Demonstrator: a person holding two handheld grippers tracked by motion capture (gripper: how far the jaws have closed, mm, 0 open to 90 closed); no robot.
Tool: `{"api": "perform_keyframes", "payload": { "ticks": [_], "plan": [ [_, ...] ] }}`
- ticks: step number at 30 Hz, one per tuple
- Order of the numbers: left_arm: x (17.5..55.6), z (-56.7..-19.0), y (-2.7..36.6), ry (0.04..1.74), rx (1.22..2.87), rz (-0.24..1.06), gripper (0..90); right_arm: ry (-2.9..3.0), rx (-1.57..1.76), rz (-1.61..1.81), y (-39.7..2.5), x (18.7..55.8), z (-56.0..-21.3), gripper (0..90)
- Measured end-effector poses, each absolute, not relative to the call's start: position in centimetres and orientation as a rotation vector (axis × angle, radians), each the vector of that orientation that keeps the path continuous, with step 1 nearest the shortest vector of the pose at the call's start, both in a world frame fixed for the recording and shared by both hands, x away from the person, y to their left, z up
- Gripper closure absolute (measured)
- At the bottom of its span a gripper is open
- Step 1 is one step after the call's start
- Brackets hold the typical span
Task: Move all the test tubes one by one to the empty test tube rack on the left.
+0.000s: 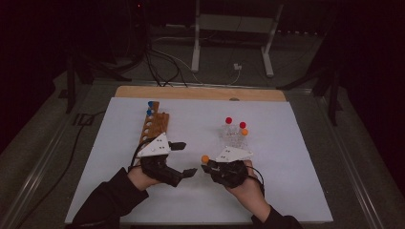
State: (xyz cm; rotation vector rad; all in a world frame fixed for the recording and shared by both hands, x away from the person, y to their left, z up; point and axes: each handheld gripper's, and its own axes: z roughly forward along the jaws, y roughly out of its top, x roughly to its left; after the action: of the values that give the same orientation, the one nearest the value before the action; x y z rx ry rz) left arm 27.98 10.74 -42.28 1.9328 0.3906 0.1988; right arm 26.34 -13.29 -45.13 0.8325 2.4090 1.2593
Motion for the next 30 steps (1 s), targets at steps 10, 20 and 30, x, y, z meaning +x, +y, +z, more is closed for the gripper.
{"api": "perform_keyframes", "payload": {
  "ticks": [10,20,30],
  "plan": [
    [28.8,-43.5,9.0,0.373,1.951,0.219,45.1,2.426,0.82,1.272,-13.1,26.1,-45.1,74.3],
    [28.8,-44.0,8.0,0.306,1.989,0.239,71.0,2.423,0.824,1.274,-13.1,26.1,-45.1,74.2],
    [29.2,-43.1,8.8,0.329,1.973,0.241,72.0,2.403,0.831,1.303,-13.2,26.0,-45.0,57.1]
  ]
}}
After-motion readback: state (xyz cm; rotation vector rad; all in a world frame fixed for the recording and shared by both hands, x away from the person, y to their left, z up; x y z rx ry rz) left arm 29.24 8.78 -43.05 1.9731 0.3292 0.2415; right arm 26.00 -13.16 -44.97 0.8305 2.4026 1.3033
